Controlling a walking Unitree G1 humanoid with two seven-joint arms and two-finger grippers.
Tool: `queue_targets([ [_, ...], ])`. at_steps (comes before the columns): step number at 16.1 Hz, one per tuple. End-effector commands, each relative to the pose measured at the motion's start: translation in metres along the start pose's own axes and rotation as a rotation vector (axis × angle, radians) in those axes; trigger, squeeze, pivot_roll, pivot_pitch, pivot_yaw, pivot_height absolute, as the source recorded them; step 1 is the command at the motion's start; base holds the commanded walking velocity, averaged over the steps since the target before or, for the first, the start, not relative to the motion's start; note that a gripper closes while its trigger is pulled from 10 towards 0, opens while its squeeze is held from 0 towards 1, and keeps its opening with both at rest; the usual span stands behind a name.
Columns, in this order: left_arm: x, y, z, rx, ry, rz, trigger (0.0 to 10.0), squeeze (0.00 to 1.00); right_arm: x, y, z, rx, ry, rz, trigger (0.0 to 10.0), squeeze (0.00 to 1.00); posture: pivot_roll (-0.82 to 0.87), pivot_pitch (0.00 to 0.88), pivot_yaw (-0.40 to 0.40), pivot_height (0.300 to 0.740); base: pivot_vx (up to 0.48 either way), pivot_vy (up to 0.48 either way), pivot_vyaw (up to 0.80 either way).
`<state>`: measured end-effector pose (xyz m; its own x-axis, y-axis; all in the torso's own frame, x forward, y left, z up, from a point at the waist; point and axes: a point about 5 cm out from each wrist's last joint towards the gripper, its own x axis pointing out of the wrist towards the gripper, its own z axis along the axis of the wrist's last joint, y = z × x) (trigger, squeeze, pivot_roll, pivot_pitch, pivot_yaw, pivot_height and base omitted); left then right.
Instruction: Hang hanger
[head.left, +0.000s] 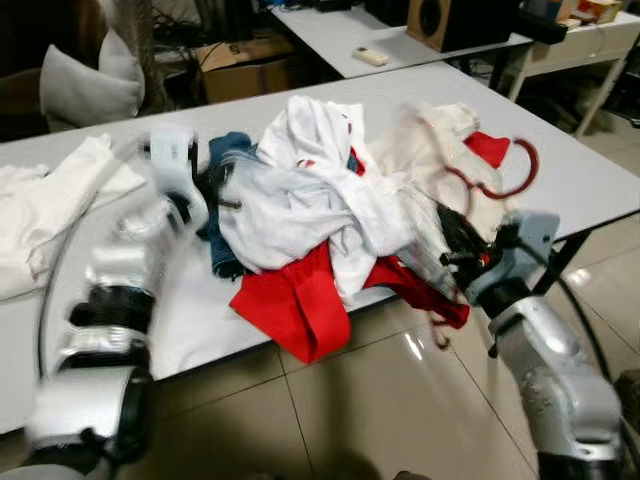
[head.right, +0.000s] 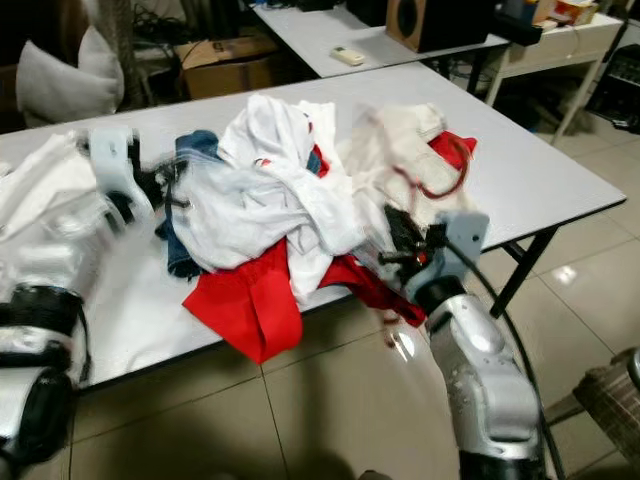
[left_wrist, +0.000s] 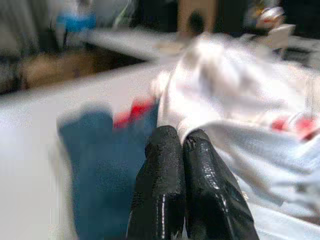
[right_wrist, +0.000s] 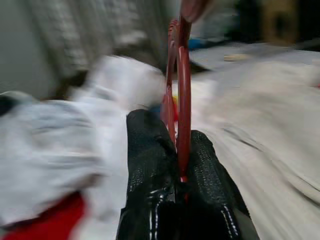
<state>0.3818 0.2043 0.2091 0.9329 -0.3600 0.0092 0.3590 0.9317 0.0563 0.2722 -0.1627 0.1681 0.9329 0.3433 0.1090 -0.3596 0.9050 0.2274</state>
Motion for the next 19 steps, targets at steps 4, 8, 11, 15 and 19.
queue_targets([
  [4, -0.005, -0.011, 0.074, 0.273, -0.104, -0.209, 0.0, 0.0, -0.018, 0.007, 0.032, -0.02, 0.01, 0.353, 10.0, 0.0, -0.18, 0.0, 0.045, 0.719, 0.0, 0.0, 0.0],
  [8, -0.01, -0.013, 0.107, 0.372, -0.122, -0.244, 0.0, 0.0, -0.049, 0.007, 0.047, -0.018, 0.089, 0.537, 10.0, 0.0, -0.19, 0.0, 0.05, 0.719, 0.0, 0.0, 0.0],
  [11, -0.007, -0.036, 0.087, 0.371, -0.052, -0.314, 0.0, 0.0, -0.059, 0.012, 0.038, -0.002, 0.187, 0.604, 10.0, 0.0, -0.19, 0.0, 0.05, 0.719, 0.0, 0.0, 0.0],
  [15, -0.009, -0.046, 0.082, 0.428, -0.017, -0.382, 0.0, 0.0, -0.054, 0.013, 0.03, -0.01, 0.225, 0.549, 10.0, 0.0, -0.19, 0.0, 0.056, 0.719, 0.0, 0.0, 0.0],
  [19, -0.018, -0.048, 0.082, 0.485, 0.002, -0.424, 0.0, 0.0, -0.046, 0.005, 0.02, -0.029, 0.294, 0.468, 10.0, 0.0, -0.18, 0.0, 0.04, 0.719, 0.0, 0.0, 0.0],
])
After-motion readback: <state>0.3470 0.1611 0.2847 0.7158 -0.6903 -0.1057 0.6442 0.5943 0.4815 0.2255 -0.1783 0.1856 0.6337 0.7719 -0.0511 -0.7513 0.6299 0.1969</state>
